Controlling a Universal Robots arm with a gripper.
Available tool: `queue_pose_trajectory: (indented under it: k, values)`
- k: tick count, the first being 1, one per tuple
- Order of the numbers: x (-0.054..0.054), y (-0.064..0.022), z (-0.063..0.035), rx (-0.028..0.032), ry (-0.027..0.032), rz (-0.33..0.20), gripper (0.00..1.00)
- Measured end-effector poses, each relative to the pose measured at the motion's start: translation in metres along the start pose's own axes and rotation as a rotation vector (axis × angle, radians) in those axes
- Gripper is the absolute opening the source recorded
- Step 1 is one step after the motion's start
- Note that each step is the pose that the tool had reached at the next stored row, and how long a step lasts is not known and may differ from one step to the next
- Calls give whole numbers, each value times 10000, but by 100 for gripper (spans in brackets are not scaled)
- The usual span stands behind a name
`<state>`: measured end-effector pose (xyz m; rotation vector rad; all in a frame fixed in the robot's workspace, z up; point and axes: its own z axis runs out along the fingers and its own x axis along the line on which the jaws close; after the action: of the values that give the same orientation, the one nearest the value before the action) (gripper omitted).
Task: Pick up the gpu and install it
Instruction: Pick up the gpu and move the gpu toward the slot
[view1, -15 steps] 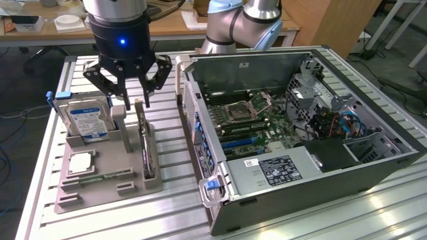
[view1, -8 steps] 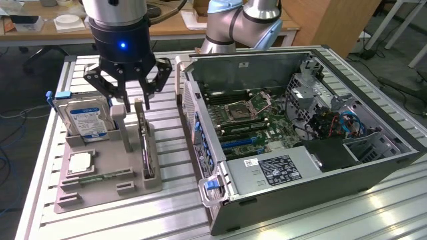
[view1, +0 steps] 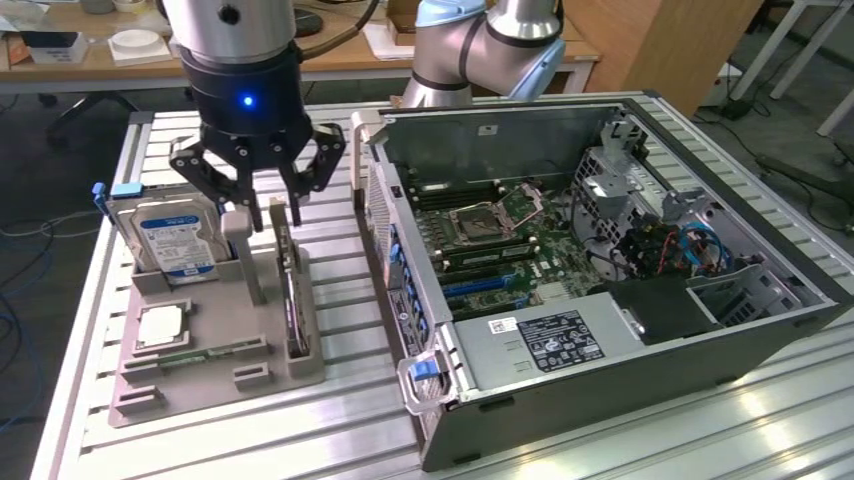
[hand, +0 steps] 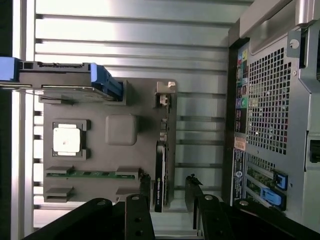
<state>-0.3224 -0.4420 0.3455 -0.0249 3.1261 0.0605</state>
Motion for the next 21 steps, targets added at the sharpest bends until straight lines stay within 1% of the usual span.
queue_pose_trajectory:
  k: [6,10,14,21]
  values:
    - [1,-20,48,-7,-1,0,42]
    - [1,-48,79,-20,-2,0,42]
    - [3,-56,116,-27,-1,1,42]
    - [4,-66,221,-31,-1,1,42]
